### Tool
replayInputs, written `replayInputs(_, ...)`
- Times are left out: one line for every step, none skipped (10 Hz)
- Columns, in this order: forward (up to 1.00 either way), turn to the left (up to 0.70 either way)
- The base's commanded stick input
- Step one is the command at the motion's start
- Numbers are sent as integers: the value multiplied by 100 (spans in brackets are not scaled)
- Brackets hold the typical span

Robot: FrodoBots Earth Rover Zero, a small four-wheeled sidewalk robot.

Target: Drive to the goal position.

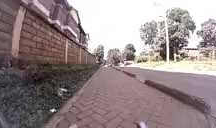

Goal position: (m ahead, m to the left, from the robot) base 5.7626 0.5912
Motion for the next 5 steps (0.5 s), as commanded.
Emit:
replayInputs(100, -40)
replayInputs(100, -40)
replayInputs(100, -37)
replayInputs(100, -29)
replayInputs(100, -21)
